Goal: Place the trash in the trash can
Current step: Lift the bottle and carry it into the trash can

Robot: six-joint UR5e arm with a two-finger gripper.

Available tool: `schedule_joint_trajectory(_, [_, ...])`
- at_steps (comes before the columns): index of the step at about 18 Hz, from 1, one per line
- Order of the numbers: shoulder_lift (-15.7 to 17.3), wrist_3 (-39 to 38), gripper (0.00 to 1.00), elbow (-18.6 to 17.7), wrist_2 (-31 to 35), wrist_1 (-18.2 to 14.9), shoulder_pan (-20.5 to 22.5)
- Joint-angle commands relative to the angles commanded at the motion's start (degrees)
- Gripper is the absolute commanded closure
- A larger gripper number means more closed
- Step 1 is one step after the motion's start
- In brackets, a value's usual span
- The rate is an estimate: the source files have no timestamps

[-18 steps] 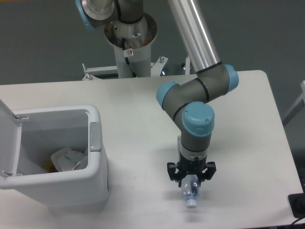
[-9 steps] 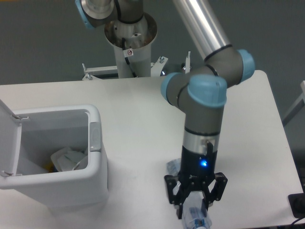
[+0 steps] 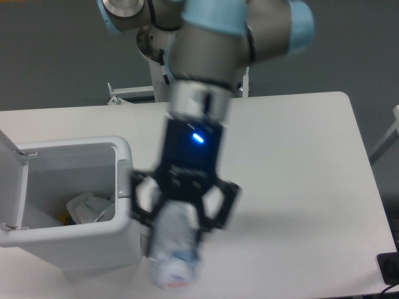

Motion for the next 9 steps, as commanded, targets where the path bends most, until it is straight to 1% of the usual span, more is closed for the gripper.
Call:
schedule_joint_trajectory(2, [0.71,0.26,0.37,-1.76,-0.09,0.00,-2.37])
schedule_joint_trajectory(3, [1.15,0.35,0.37,-3.77,-0.09,0.00,-4.30])
schedule_joint_trajectory(5, [2.03,0.44,0.37,-6.94,-0.09,0.09,-5.98])
schedule_joint_trajectory(7, [2.82,1.84,0.37,-10.45,0.00,0.09,-6.60])
schedule_joint_trajectory(9, [2.74,1.93,0.37,-11.78,0.00,0.09,-6.69])
